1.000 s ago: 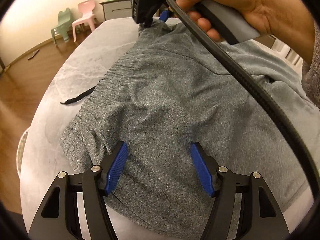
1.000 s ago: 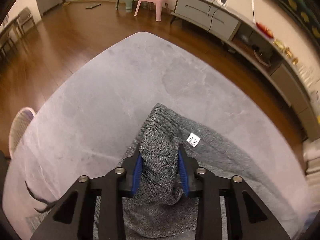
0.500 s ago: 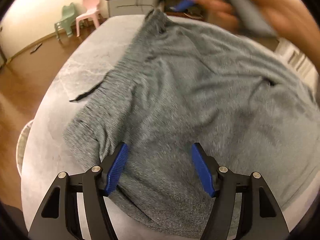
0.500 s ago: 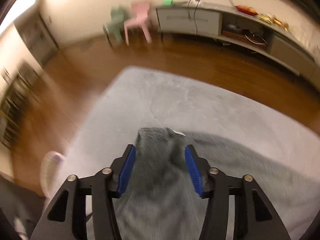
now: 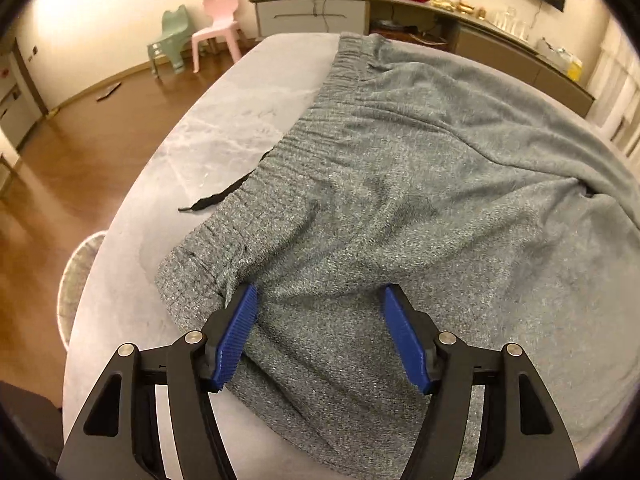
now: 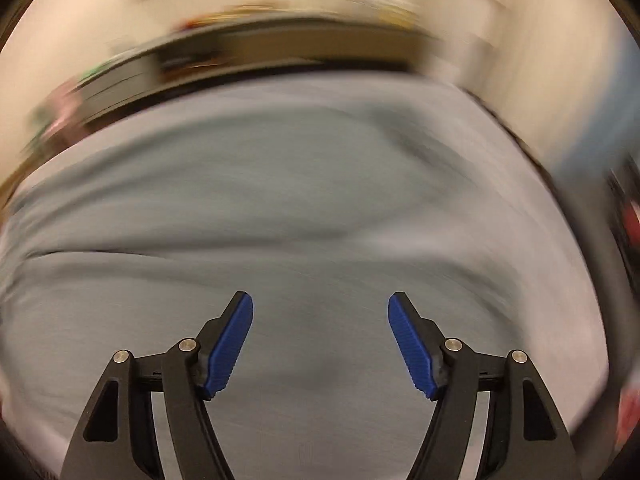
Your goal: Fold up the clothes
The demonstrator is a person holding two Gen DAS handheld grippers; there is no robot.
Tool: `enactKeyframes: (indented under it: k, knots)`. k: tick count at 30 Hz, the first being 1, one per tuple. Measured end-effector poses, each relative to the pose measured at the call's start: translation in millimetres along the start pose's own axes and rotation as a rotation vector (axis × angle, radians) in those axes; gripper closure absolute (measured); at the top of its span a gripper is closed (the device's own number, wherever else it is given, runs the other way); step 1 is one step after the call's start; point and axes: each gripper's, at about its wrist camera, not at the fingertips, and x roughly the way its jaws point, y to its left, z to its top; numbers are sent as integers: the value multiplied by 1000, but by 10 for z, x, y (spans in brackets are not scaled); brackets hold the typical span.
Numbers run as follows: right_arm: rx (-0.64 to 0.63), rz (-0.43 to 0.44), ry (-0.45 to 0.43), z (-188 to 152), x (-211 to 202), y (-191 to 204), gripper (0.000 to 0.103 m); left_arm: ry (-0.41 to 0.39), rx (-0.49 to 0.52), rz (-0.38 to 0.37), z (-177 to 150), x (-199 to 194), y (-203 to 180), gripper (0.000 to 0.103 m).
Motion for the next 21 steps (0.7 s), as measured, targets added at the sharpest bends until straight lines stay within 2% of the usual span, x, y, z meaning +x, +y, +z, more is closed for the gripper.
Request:
enactKeyframes:
  k: [1,4,5,7,12,14,15,17,18,19,21]
  knots:
    - [53,-24,21,-120,103,-384,32,7,-14,4,3,1,3,34]
    - [53,-84,73,-273,365,-841,33,24,-43,26,0,4,16,33]
    - [61,-57,99,-272,480,-915,33,29,-51,36,-10,-7,39,33]
    - [61,-15,82,-215,598,-1010,30,44,-67,67,-8,-15,48,33]
    - [1,-4,74,108,763,-988,29,64,-21,201,35,-92,-192,34]
    - [12,-1,82,179,781,-987,29,24,-7,200,67,-219,-271,35]
    - [20,12,57,188,717,-976,29,4,6,193,74,-270,-308,35]
    - [2,26,27,208,643,-934,29,32,20,215,68,-193,-320,35]
    - [-25,27,23,218,634,-902,29,71,19,229,59,-96,-294,35]
    - [-56,6,44,248,701,-870,29,83,8,229,59,-48,-256,32]
    - [-32,45,71,270,745,-929,29,102,-39,204,102,-59,-165,34]
